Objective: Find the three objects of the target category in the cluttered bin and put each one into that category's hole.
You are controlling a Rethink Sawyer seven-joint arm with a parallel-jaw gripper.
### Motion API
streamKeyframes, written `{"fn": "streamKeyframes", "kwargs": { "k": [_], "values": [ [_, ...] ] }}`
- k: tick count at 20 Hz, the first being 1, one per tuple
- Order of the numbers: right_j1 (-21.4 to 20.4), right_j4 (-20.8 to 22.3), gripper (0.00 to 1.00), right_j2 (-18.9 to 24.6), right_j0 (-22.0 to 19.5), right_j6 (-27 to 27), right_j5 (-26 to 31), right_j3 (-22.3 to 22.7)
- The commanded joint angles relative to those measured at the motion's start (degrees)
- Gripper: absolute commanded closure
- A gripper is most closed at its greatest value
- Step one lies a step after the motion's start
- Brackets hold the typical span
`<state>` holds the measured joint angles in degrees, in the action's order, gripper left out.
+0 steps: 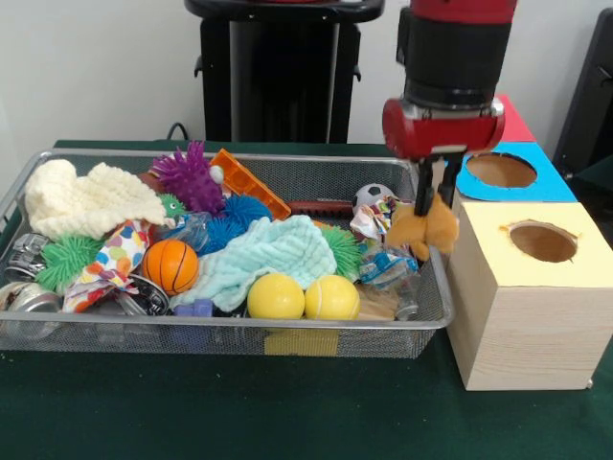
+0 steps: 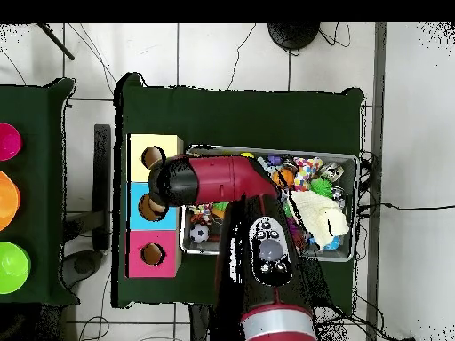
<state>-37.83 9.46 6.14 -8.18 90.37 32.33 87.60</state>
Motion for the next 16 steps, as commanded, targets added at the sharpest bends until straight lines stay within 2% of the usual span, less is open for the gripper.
{"fn": "streamKeyframes", "kwargs": {
  "k": [1,8,16],
  "values": [
    [-5.1,-2.0,1.0,1.8,0.5,5.8,6.7,7.2],
    [-10.1,-2.7,1.0,0.5,1.7,7.1,7.6,12.3],
    [-13.3,-3.3,1.0,0.3,1.8,7.5,4.0,19.3]
  ]
}}
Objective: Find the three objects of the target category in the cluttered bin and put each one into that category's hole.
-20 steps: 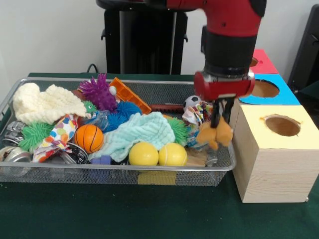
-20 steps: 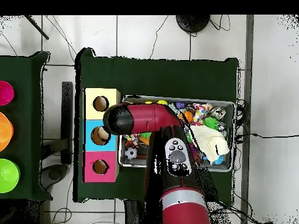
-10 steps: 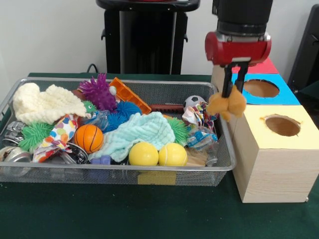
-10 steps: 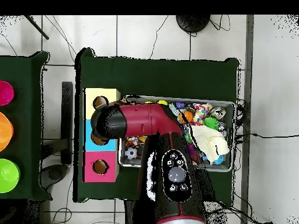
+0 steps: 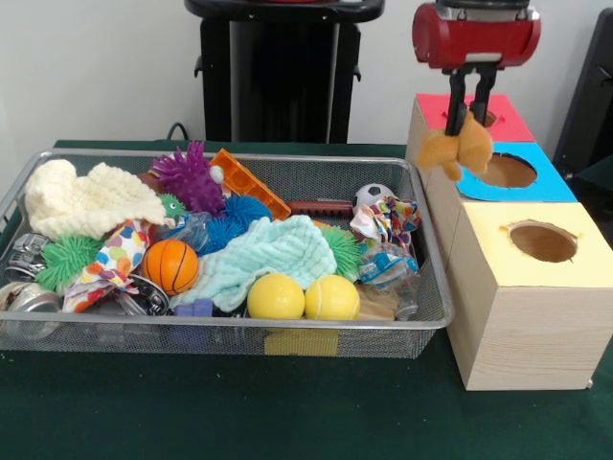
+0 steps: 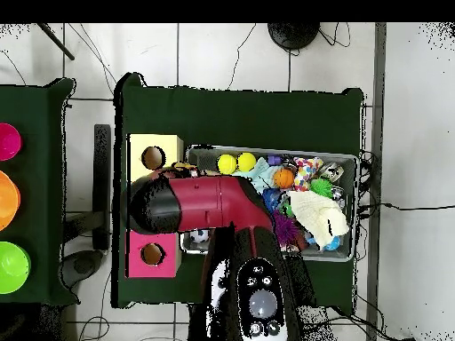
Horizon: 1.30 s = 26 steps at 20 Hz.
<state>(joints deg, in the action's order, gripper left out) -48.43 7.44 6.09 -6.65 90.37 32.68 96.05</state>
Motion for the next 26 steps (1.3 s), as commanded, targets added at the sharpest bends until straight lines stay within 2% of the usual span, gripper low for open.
{"fn": "streamKeyframes", "kwargs": {
  "k": [1,12,20,26],
  "values": [
    [-2.9,-1.0,1.0,0.1,0.5,7.7,3.3,11.3],
    [-4.0,-0.7,1.0,-0.4,0.7,9.6,-2.8,18.3],
    [-4.7,-0.7,1.0,-1.3,2.3,12.0,-7.1,22.8],
    [-6.1,-2.6,1.0,-2.5,5.9,14.4,-5.6,23.4]
  ]
}}
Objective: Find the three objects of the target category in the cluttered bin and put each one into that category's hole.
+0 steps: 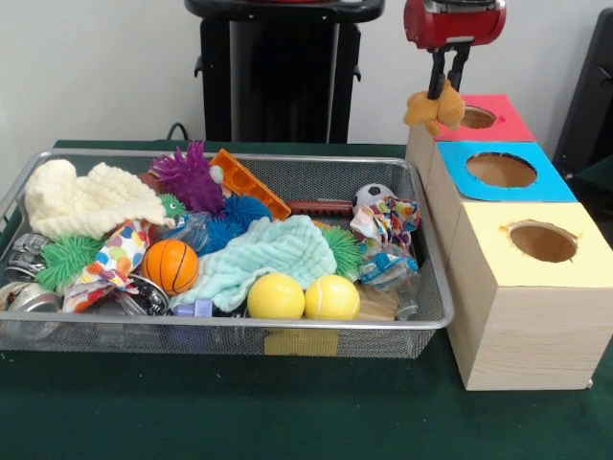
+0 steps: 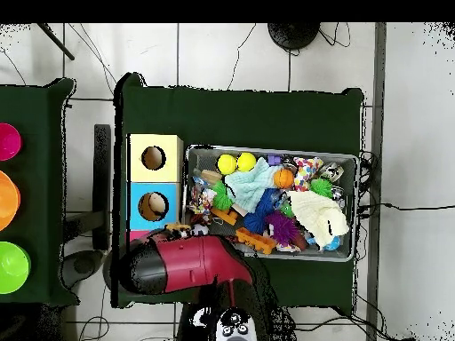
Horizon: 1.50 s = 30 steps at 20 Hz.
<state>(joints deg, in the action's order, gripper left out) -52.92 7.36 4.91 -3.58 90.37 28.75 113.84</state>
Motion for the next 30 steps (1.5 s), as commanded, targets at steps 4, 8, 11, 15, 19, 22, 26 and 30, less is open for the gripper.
{"fn": "streamKeyframes", "kwargs": {
  "k": [4,8,11,15,19,22,26,30],
  "values": [
    [-1.9,-3.9,1.0,-2.4,6.1,16.4,-1.4,5.5],
    [-0.7,-5.5,1.0,-3.1,7.6,16.6,-3.2,5.9],
    [0.4,-6.3,1.0,-3.6,7.8,16.1,-4.5,6.0],
    [2.4,-6.9,1.0,-3.6,7.4,15.3,-6.6,6.0],
    [5.4,-7.1,1.0,-2.8,6.2,14.3,-10.4,6.4],
    [7.3,-7.1,1.0,-3.2,6.4,14.4,-12.5,6.4],
    [10.2,-7.2,1.0,-3.0,6.7,14.7,-16.8,6.9],
    [11.5,-8.1,1.0,-3.4,8.2,15.5,-18.7,6.9]
  ]
}}
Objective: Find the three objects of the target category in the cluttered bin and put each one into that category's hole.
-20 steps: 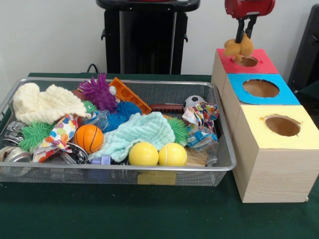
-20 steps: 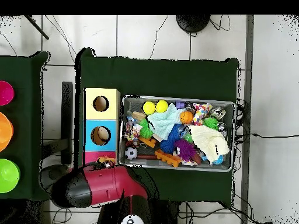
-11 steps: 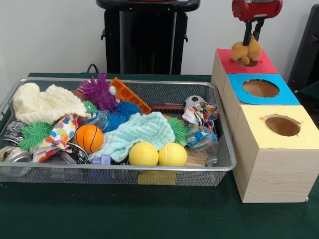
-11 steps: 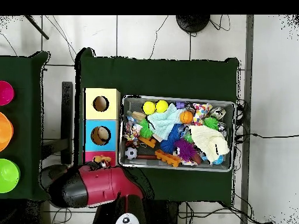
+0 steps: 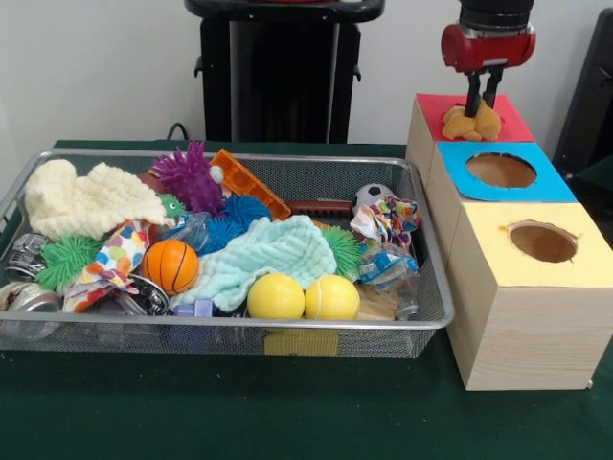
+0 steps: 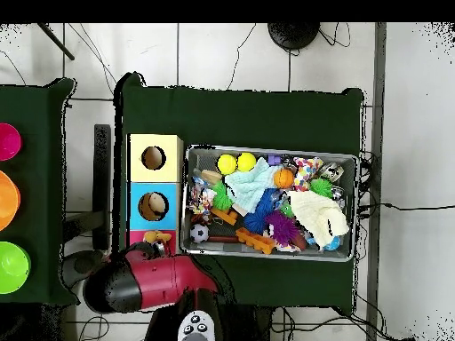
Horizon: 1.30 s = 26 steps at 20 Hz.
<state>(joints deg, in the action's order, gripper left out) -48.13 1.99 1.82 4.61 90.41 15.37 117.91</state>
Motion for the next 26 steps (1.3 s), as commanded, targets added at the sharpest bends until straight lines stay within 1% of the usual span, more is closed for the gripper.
{"fn": "streamKeyframes", "kwargs": {
  "k": [1,5,9,12,16,26],
  "values": [
    [7.0,-2.9,1.0,-0.3,0.1,15.5,-5.7,2.9],
    [7.6,-3.8,1.0,-0.6,0.8,15.2,-5.7,2.5],
    [6.0,-4.6,1.0,-1.1,1.2,14.9,-5.0,3.8],
    [5.5,-5.0,1.0,-1.5,2.0,15.3,-5.7,4.9],
    [5.3,-5.7,1.0,-1.9,2.5,15.1,-5.3,4.8],
    [0.8,-7.2,1.0,-3.3,4.3,14.5,-1.6,6.6]
  ]
}}
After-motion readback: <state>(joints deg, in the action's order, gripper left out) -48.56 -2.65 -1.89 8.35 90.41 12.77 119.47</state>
